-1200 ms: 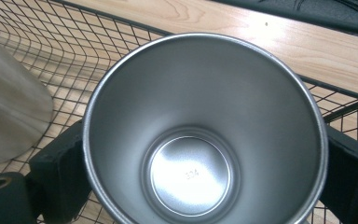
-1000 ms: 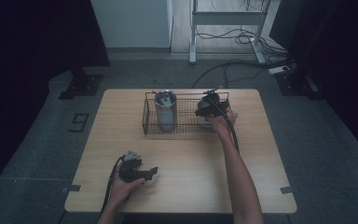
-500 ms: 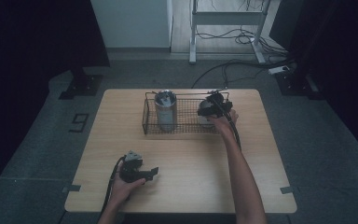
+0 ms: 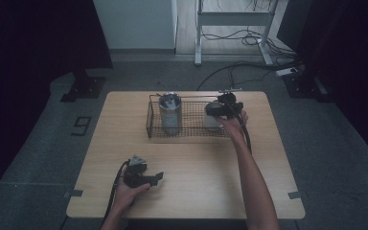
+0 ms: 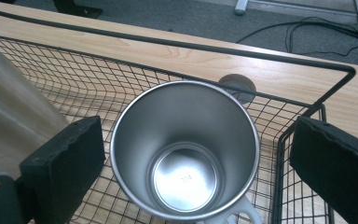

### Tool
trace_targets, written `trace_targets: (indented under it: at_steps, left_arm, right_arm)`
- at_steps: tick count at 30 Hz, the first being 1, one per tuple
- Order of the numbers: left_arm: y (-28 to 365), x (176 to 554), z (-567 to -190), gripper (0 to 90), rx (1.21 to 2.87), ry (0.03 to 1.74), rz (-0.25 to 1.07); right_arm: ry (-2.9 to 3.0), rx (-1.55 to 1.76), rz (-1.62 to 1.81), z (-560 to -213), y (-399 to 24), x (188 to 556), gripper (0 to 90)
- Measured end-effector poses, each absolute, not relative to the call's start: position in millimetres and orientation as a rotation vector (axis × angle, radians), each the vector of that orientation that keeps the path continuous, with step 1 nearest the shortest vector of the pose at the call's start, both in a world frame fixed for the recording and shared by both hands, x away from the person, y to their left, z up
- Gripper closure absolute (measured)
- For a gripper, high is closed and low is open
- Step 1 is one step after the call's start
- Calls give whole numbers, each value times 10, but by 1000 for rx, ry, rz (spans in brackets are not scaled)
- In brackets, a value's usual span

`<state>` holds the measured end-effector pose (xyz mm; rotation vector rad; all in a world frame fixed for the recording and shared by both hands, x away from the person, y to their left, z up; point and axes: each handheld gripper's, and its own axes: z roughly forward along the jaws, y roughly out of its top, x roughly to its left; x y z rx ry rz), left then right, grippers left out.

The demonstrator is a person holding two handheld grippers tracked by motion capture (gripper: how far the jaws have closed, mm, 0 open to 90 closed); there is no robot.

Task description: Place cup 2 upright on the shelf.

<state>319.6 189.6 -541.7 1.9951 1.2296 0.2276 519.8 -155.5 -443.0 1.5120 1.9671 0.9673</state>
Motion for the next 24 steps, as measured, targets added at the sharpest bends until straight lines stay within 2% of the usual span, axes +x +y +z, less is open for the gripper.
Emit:
trace_targets:
  at_steps: [10, 24]
  left_arm:
    - [1886, 3186, -5416, 147, 1997, 1227, 230]
    - [1883, 3169, -5424, 147, 2007, 1231, 244]
  right_arm:
    - [1943, 1470, 1052, -4324, -1600, 4998, 68]
    - [1934, 1446, 1111, -4355, -1738, 4675, 121]
